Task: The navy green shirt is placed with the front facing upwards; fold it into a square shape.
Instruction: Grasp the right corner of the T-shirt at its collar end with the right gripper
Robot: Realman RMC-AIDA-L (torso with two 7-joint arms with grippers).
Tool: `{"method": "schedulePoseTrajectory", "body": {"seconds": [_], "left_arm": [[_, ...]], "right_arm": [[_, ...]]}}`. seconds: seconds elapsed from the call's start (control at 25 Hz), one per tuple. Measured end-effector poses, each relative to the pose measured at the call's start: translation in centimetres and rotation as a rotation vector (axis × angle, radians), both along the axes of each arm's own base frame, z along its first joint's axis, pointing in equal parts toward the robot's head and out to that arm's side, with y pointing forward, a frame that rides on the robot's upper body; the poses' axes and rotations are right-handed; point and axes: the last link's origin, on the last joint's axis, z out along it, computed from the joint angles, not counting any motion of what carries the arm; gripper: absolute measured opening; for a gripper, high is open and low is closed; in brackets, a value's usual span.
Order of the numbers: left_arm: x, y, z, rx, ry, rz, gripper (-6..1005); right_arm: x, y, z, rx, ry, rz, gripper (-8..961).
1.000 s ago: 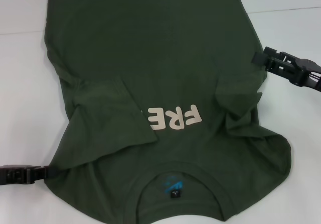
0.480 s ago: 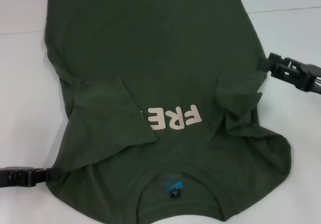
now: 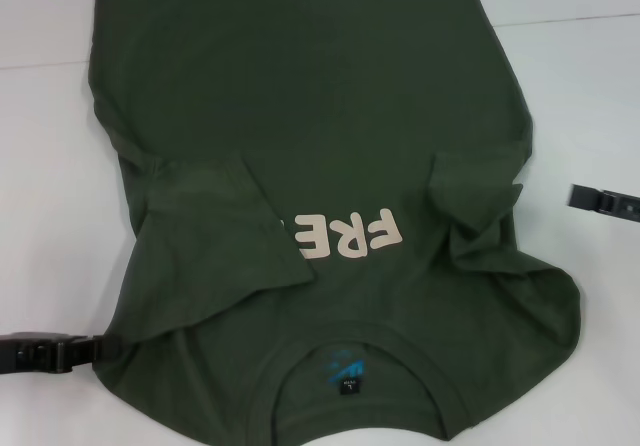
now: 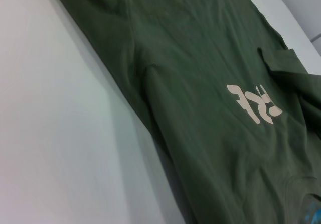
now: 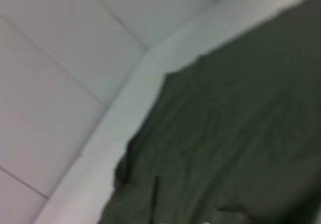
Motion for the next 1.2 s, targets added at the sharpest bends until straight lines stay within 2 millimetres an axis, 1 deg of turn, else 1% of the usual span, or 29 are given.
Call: {"method": "schedulePoseTrajectory", "body": {"seconds": [0.16,0.28,0.36,0.52,0.92,1.2], "left_arm": [[0.0,0.0,0.0,0.0,0.003,-0.001,12],[-0.1,0.0,-0.1,0.0,0.004,0.0,13],[-0.1,0.0,-0.1,0.0,0.003,-0.001,13],[0.0,-0.1,-0.1,-0.003,-0.001,-0.003,14],[0.1,0.0,0.0,-0.003,0.001,-0.006,17],[0.0,0.1,0.0,0.0,0.005,-0.005,20]], "right_arm": [[0.8,-0.7,1.1,-0.009,-0.011,-0.071,775],[1.3,-1.1,1.1,-0.053,-0.031,-0.115,757],[1.6,-1.2,0.9,-0.091,-0.05,-0.139,741],[1.8,-1.1,0.4,-0.145,-0.081,-0.161,742],[1.4,-0.5,-1.2,-0.224,-0.111,-0.165,743],[1.3,-0.1,-2.2,-0.245,-0.119,-0.164,741]]}}
